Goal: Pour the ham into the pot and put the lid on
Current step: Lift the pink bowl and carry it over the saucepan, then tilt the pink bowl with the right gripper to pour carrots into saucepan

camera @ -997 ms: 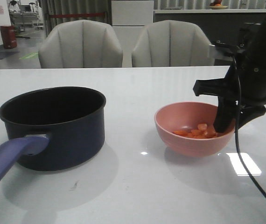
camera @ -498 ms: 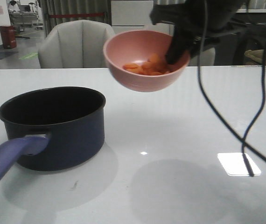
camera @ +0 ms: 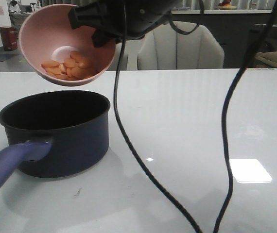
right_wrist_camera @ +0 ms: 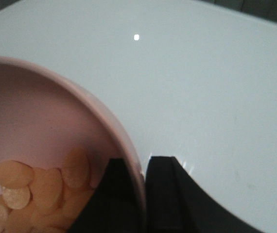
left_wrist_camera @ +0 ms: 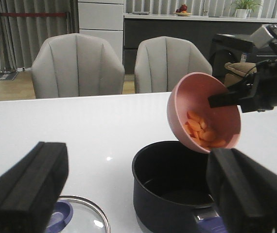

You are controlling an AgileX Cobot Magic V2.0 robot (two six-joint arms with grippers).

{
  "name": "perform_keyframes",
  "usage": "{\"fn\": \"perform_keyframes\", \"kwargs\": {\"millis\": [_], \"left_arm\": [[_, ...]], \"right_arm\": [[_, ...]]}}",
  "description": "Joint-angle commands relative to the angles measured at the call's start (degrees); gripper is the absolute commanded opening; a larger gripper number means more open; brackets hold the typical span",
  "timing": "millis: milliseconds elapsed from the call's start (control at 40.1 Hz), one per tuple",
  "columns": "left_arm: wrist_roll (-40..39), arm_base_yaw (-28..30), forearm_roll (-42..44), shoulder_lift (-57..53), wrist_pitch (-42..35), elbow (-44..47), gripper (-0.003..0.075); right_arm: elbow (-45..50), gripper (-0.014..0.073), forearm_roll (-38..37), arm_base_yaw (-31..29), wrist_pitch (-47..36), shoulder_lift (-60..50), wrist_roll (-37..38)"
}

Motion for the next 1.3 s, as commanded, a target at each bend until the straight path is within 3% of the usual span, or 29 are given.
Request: {"fn": "perform_keyframes", "kwargs": {"millis": [0, 150, 324, 449, 673, 947, 1022, 1146, 1271], "left_arm": [[-0.06, -0.48, 0.01, 0.69, -4.24, -1.41, 0.0625], [-0.06, -0.48, 0.01, 0.69, -4.24, -1.41, 0.0625], [-0.06, -0.48, 0.01, 0.69, -4.24, -1.41, 0.0625], [-0.06, -0.48, 0.01, 0.69, -4.24, -1.41, 0.0625], [-0.06, -0.48, 0.01, 0.69, -4.24, -1.41, 0.0625], [-0.06, -0.48, 0.01, 0.69, -4.24, -1.41, 0.0625], [-0.06, -0.48, 0.01, 0.69, -4.24, -1.41, 0.0625], [-0.06, -0.48, 0.01, 0.69, -4.24, -1.41, 0.0625], [-0.06, -0.48, 0.01, 0.69, -4.24, -1.41, 0.0625]], "right_arm": [[-2.03, 0.0143, -4.76, 0.16, -15.82, -0.67, -0.6], [-1.87, 0.0143, -9.48, 0.64, -28.14, 2.22, -1.8], [0.52, 0.0143, -9.38, 1.4, -41.81, 4.44, -8.52], [1.31, 0.0135, -7.46, 2.17, -46.41, 6.49, -20.04], [1.31, 0.0135, 3.81, 5.54, -53.8, 9.01, -45.6], [1.31, 0.0135, 5.9, 7.84, -68.12, 15.1, -67.31], [1.31, 0.0135, 5.7, 7.86, -68.49, 16.08, -74.16], [1.31, 0.0135, 5.7, 7.86, -68.49, 16.63, -74.56], [1.25, 0.0135, 7.62, 7.86, -68.49, 16.47, -66.01]]}}
